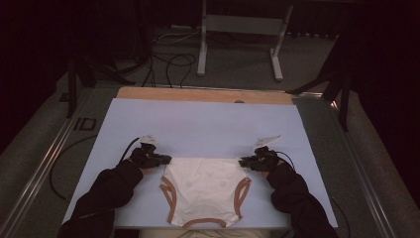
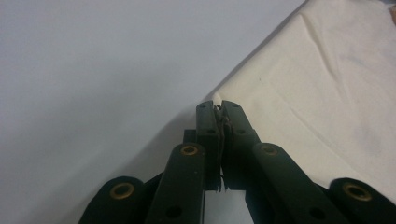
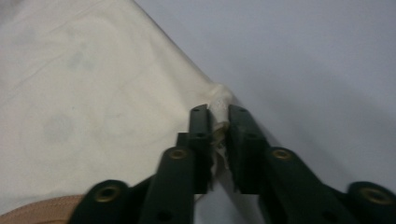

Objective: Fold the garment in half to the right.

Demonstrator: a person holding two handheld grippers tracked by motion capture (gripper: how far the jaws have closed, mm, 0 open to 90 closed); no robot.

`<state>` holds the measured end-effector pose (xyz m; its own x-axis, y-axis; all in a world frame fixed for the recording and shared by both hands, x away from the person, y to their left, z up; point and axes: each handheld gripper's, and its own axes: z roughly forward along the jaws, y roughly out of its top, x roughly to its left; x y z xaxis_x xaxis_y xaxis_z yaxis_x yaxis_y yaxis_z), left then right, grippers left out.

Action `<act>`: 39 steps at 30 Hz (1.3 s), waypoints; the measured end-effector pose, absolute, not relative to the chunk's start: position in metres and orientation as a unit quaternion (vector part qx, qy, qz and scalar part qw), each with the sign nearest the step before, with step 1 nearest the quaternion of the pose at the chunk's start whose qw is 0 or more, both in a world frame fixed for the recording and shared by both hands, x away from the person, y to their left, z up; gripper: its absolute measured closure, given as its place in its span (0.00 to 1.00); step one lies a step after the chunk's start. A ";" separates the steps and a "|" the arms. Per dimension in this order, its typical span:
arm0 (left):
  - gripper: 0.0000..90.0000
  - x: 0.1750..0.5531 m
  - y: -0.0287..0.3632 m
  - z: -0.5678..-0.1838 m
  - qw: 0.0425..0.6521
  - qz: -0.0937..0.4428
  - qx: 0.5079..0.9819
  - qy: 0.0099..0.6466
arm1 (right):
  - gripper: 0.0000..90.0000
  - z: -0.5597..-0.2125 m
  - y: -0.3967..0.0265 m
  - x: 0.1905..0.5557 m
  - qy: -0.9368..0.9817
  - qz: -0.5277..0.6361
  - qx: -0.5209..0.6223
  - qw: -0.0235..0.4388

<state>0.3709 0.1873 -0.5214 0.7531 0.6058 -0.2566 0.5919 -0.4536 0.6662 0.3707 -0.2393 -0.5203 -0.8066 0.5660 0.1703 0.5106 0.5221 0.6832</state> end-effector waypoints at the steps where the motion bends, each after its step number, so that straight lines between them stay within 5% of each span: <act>1: 0.98 0.371 0.188 -0.521 0.390 0.008 0.851 0.353 | 0.93 -0.520 -0.239 0.371 0.873 0.378 0.306 0.038; 39: 0.99 0.412 0.177 -0.503 0.408 0.104 0.830 0.365 | 0.95 -0.500 -0.242 0.416 0.842 0.396 0.356 0.087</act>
<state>0.4121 0.1773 -0.5027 0.7118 0.6911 -0.1254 0.5214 -0.4002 0.7536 0.4162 -0.2420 -0.4999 -0.7308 0.6690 0.1357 0.5309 0.4320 0.7290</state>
